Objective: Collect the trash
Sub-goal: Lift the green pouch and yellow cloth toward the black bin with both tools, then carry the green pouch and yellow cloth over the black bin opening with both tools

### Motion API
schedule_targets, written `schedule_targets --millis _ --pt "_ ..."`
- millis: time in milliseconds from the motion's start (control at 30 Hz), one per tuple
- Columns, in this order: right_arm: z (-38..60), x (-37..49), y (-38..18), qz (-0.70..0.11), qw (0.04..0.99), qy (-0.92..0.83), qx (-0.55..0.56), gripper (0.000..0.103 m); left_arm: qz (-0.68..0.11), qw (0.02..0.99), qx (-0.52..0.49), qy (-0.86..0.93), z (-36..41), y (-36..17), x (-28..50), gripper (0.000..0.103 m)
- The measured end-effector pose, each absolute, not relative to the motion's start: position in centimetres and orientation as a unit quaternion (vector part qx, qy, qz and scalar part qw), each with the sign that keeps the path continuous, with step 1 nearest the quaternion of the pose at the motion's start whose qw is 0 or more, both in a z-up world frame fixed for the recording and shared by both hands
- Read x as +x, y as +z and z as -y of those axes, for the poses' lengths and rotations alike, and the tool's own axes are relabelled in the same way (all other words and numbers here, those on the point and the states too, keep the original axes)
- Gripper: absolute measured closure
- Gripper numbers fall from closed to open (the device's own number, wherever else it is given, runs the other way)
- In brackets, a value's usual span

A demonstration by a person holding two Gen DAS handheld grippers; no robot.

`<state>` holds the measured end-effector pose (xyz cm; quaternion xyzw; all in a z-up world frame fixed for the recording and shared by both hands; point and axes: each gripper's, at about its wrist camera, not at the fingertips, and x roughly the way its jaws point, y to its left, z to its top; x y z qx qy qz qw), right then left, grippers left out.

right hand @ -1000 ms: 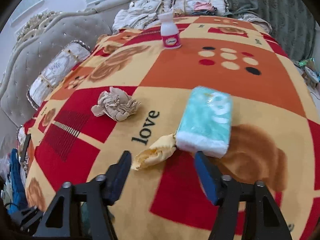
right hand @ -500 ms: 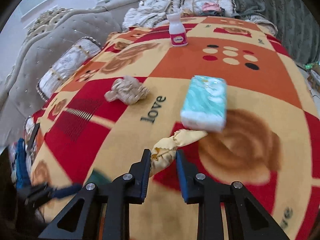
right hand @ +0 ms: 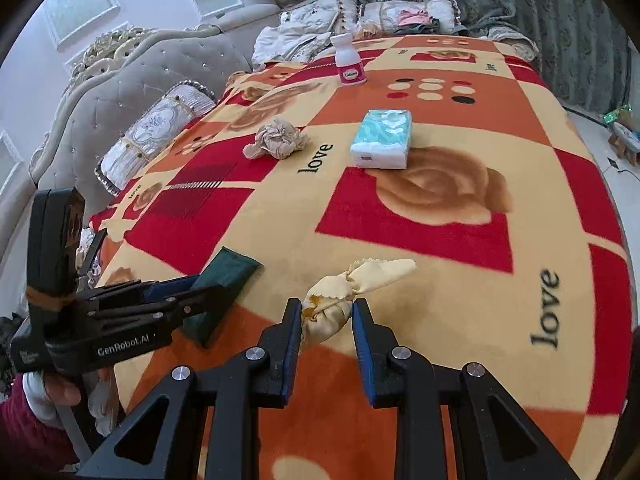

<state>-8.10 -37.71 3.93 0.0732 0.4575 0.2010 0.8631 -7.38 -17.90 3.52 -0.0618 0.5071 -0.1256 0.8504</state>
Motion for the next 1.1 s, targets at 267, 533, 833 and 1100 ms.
schedule_targets --millis 267,533,833,1100 --pt "39.1 -10.5 5.0 -0.446 0.871 0.194 0.07 0.079 -0.487 0.86 -0.043 -0.147 20.7 5.6 -9.1 0.07" --pt "41.6 -12.3 5.5 -0.442 0.877 0.173 0.075 0.078 -0.475 0.863 -0.023 -0.172 24.2 7.0 -9.9 0.07" --pt "45.1 -13.8 5.7 -0.437 0.884 0.144 0.082 0.078 -0.466 0.861 -0.002 -0.206 28.9 7.9 -10.5 0.07" --pt "49.1 -15.2 5.8 -0.434 0.889 0.109 0.098 0.078 -0.463 0.854 0.015 -0.236 33.2 8.1 -10.6 0.07"
